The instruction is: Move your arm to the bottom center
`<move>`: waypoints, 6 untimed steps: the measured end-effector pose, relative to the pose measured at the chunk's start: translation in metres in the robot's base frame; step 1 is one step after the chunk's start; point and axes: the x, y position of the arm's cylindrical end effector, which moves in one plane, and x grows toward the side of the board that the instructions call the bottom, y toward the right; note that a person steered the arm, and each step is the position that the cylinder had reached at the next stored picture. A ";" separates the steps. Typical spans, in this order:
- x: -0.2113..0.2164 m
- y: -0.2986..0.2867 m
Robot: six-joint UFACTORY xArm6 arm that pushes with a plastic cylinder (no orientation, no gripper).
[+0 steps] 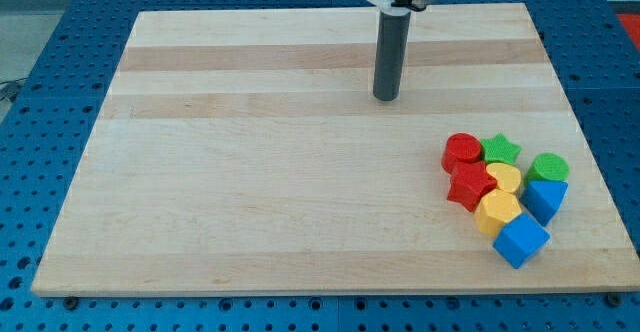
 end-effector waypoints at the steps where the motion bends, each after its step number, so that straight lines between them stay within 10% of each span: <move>1: 0.039 -0.007; 2: 0.127 -0.027; 6: 0.245 -0.022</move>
